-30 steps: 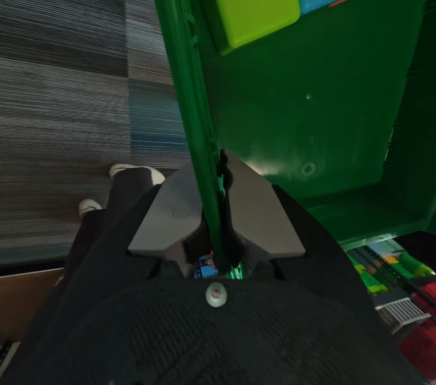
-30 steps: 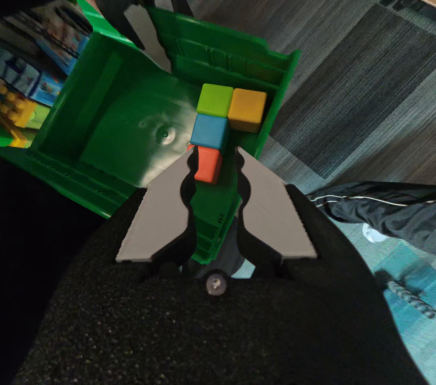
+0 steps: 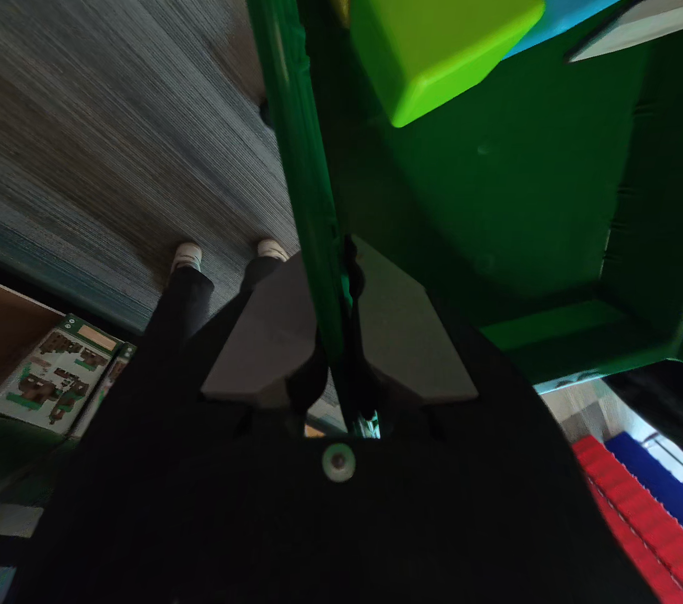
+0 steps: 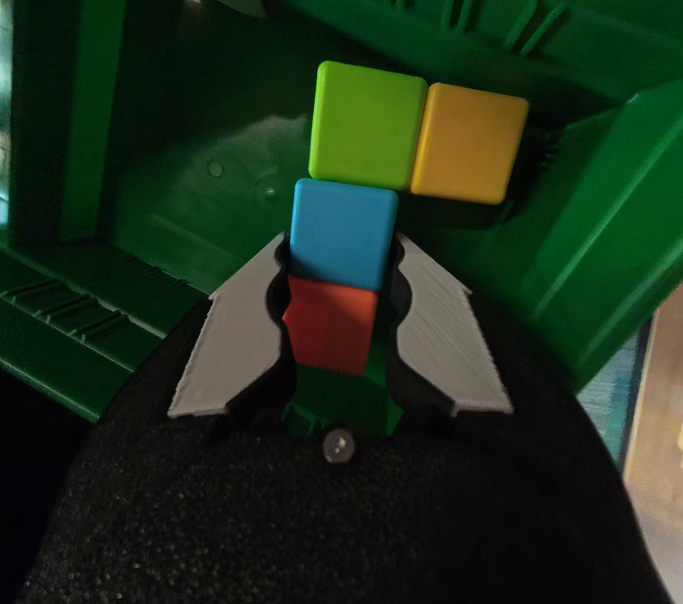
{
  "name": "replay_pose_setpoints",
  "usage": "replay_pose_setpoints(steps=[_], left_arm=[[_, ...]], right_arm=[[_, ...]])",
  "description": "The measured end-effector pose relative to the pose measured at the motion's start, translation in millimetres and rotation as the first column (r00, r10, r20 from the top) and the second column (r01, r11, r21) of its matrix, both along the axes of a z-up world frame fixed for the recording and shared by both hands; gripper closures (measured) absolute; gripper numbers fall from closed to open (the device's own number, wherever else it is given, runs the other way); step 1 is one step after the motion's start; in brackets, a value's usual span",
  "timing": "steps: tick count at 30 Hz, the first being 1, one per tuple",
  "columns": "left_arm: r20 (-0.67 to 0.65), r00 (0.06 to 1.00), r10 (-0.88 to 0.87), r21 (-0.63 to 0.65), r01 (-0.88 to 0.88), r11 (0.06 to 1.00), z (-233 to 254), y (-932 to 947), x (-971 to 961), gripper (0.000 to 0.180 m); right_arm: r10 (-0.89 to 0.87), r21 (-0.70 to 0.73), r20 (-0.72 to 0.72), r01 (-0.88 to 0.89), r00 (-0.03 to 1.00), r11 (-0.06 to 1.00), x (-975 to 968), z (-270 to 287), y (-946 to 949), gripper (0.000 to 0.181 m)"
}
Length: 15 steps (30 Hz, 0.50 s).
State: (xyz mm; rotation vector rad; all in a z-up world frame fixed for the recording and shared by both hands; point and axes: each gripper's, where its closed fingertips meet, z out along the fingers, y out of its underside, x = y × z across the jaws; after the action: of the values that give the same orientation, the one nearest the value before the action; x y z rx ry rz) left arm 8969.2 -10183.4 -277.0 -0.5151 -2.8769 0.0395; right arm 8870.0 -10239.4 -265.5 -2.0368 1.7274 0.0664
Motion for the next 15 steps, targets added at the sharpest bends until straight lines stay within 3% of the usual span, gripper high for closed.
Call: replay_pose_setpoints(steps=[1,9,15], left_arm=[[0.002,1.0,0.013,-0.01,-0.013,1.0,-2.3,-12.5,17.5,0.178],[-0.006,0.991,0.136,-0.069,-0.136,0.988,9.5,-88.2,152.1,0.178],[0.018,0.949,0.316,-0.056,-0.314,0.948,10.8,-102.0,229.3,0.177]], right_arm=[[0.015,-0.006,0.015,-0.015,1.0,1.0,16.1,0.6,-13.1,0.13],[0.063,0.141,0.249,-0.101,0.966,0.985,158.8,56.9,-90.3,0.131],[0.194,0.251,0.339,-0.288,0.92,0.924,247.9,70.6,-122.9,0.131]])
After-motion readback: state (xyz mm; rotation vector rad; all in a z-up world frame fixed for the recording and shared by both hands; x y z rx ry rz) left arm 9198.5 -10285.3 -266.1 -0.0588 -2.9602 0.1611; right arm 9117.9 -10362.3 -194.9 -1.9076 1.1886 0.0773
